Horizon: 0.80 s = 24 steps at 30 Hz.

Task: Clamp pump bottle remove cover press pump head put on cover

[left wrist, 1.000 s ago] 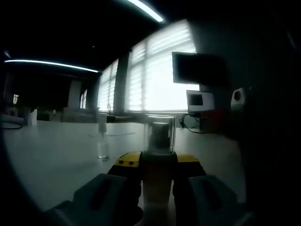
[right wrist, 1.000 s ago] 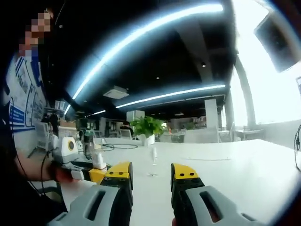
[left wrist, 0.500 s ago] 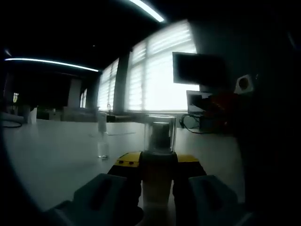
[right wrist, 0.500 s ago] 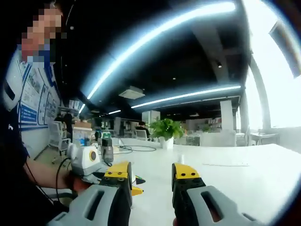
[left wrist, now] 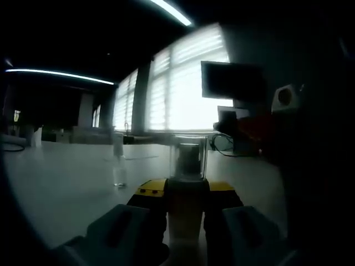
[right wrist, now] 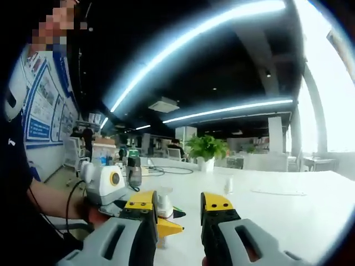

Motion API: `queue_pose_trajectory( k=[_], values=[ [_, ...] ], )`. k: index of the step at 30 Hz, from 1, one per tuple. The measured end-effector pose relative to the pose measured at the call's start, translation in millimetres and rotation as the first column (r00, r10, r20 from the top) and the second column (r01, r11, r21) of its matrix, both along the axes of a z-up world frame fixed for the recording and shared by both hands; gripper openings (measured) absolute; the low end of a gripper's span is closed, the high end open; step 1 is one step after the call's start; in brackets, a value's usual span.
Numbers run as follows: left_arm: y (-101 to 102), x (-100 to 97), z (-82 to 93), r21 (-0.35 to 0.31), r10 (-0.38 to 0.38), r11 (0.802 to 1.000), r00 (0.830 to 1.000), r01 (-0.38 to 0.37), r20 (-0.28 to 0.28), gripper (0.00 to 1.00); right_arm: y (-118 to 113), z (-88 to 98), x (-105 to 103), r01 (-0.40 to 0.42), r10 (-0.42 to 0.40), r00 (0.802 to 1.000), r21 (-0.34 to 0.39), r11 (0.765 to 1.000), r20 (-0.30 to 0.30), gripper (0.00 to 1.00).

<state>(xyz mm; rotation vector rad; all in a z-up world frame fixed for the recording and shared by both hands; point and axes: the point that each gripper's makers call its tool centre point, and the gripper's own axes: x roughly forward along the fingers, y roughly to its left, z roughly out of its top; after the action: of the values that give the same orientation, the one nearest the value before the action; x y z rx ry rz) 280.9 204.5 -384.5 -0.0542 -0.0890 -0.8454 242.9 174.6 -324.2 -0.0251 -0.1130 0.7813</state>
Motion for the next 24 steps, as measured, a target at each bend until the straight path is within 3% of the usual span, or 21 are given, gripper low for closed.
queue_pose_trajectory(
  k=[24],
  values=[
    [0, -0.5, -0.8, 0.008, 0.003, 1.000, 1.000, -0.003, 0.002, 0.15, 35, -7.4, 7, -0.047, 0.046, 0.999, -0.038, 0.998, -0.026, 0.26]
  ],
)
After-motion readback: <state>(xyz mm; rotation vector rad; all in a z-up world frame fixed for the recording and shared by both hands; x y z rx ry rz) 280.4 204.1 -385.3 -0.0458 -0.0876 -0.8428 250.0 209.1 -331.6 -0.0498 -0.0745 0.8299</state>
